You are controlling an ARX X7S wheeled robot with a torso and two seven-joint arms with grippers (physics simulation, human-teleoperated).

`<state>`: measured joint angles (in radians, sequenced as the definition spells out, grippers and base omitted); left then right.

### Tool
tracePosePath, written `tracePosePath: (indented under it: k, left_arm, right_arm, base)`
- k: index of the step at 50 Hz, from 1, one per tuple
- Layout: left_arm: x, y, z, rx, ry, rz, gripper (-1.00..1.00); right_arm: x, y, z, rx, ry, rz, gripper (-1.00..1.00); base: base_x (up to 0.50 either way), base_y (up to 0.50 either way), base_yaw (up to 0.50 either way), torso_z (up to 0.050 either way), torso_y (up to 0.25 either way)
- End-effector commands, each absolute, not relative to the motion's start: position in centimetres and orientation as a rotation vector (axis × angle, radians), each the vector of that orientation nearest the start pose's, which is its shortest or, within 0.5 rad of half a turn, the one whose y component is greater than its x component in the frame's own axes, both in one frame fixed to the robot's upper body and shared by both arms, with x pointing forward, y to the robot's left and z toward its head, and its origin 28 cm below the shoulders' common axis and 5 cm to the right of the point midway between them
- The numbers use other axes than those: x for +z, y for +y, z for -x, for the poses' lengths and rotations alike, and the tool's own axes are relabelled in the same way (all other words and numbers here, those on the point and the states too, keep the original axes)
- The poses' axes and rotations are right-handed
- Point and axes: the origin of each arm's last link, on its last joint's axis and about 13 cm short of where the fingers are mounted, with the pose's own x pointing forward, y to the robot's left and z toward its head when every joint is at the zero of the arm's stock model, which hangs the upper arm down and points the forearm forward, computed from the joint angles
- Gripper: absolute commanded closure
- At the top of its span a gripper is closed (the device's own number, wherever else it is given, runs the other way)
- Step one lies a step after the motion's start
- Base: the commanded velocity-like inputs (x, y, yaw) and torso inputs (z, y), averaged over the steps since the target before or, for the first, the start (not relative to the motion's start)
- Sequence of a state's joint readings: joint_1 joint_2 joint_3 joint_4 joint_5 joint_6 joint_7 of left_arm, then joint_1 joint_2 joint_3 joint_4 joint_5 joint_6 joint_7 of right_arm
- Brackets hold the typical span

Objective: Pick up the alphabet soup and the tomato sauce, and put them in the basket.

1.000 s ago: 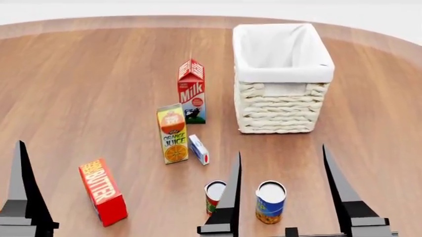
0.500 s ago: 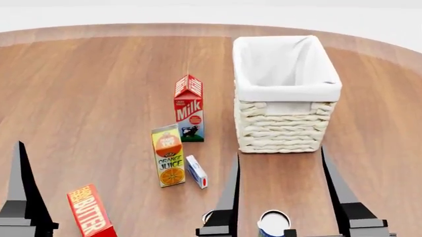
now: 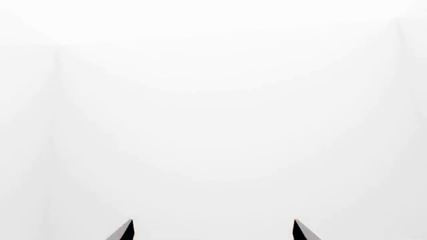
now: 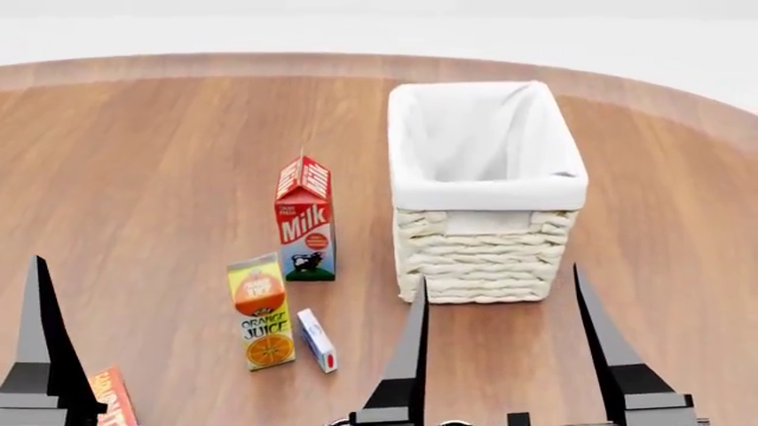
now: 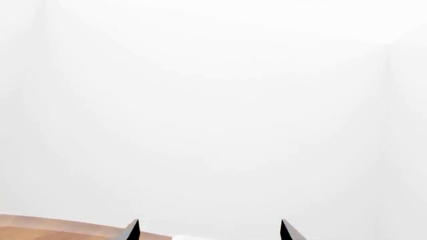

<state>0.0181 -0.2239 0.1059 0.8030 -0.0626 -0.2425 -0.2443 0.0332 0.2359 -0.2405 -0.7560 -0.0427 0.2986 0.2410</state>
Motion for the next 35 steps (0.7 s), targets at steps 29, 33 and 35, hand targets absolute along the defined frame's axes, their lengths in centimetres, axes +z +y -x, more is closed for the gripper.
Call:
tracePosePath:
  k: [29, 33, 35]
  left_arm:
    - [15.23, 21.09, -17.68, 0.037, -0.525, -0.067, -1.00]
    - [15.28, 21.11, -17.64, 0.038, -0.526, -0.067, -1.00]
    - [15.27, 21.12, -17.65, 0.038, -0.526, -0.068, -1.00]
  right_arm:
    - [14.47, -8.52, -18.43, 0.032, -0.484, 0.173, -1.00]
    - [14.45, -8.55, -18.44, 0.032, -0.484, 0.173, -1.00]
    - [14.45, -8.51, -18.43, 0.033, -0.484, 0.173, -1.00]
  base:
    - [0.20, 0.00, 0.00, 0.000, 0.001]
    - [0.25, 0.00, 0.00, 0.000, 0.000]
    - [0.26, 0.00, 0.00, 0.000, 0.000]
